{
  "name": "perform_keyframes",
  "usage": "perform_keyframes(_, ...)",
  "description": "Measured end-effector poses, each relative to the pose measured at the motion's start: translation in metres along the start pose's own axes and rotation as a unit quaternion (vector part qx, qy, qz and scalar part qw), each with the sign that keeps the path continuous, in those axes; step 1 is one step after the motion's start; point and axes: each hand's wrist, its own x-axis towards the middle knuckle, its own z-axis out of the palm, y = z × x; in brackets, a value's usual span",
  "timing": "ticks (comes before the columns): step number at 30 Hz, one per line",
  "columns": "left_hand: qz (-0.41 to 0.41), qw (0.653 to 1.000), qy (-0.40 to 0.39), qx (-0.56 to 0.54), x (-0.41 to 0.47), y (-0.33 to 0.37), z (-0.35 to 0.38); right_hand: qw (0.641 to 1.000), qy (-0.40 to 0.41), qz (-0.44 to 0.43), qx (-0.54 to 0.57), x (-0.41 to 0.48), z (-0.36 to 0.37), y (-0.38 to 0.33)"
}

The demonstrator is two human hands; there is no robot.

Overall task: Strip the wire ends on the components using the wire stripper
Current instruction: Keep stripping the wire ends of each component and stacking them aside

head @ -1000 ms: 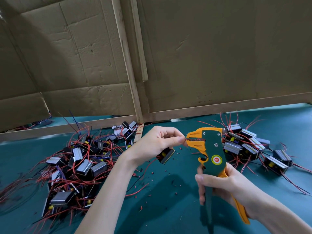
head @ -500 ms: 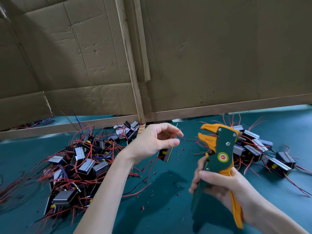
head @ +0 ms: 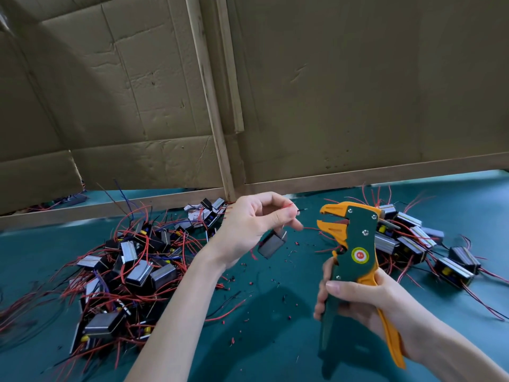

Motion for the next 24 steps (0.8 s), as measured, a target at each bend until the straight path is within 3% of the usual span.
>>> perform_keyframes(18,-0.040,0.995,-0.067,0.059,-0.0041,0.0080,0.0028,0.997,-0.051,0.020,-0.059,-0.0061,0.0045,-0.0064)
perform_keyframes(24,-0.042,0.994,-0.080,0.063,-0.0057,0.0096,-0.0002,0.996,-0.008,0.020,-0.087,-0.0090,0.0090,-0.0054)
